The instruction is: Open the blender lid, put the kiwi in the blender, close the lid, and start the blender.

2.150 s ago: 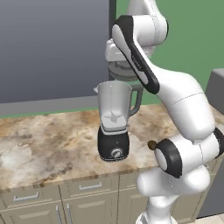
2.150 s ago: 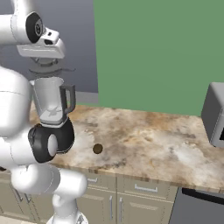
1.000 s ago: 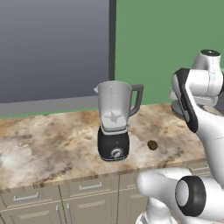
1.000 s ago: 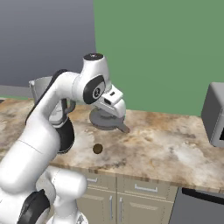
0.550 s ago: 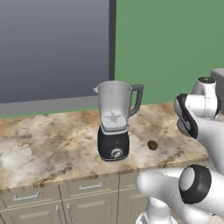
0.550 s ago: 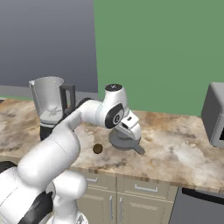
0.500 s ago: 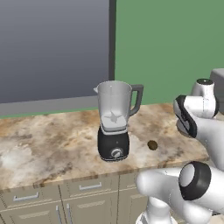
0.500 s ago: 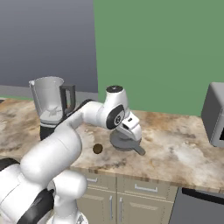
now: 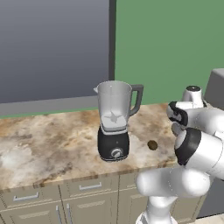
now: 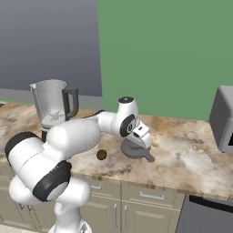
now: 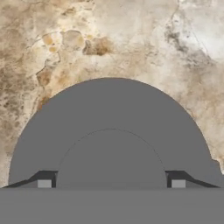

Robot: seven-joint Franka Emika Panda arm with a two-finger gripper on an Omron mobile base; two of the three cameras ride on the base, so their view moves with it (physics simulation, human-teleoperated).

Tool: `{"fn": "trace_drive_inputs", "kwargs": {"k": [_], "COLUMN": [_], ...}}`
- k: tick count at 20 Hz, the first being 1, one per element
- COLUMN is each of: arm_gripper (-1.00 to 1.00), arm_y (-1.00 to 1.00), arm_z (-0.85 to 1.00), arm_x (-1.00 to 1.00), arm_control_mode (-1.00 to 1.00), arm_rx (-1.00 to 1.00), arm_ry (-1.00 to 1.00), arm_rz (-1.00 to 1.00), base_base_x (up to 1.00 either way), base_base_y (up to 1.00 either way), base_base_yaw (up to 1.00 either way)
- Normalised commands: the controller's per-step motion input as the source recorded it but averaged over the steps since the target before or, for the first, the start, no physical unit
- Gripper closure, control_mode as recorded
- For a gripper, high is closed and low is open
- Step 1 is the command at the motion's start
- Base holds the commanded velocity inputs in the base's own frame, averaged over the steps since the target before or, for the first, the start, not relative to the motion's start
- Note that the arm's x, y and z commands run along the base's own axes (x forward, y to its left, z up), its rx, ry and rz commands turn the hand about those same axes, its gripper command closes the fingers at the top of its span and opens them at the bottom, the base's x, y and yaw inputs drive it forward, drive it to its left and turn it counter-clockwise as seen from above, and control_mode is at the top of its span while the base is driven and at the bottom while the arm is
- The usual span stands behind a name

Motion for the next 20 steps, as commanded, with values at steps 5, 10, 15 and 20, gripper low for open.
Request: {"fn": "trace_drive_inputs", "kwargs": {"k": [5, 10, 15, 20], "arm_gripper": [1.00, 1.00, 1.00, -1.00], "arm_y": [-0.25, -0.19, -0.01, 0.00], "arm_z": [-0.27, -0.38, -0.45, -0.30], "arm_x": [0.47, 0.45, 0.20, 0.04], "arm_control_mode": [-1.00, -1.00, -1.00, -1.00], "arm_rx": [0.02, 0.08, 0.09, 0.02], "arm_ry": [0.00, 0.00, 0.00, 0.00], "arm_rz": [0.00, 0.00, 0.00, 0.00], "base_base_x": [0.00, 0.00, 0.00, 0.00], "base_base_y": [0.00, 0.00, 0.00, 0.00], "base_base_yaw": [0.00, 0.00, 0.00, 0.00]}}
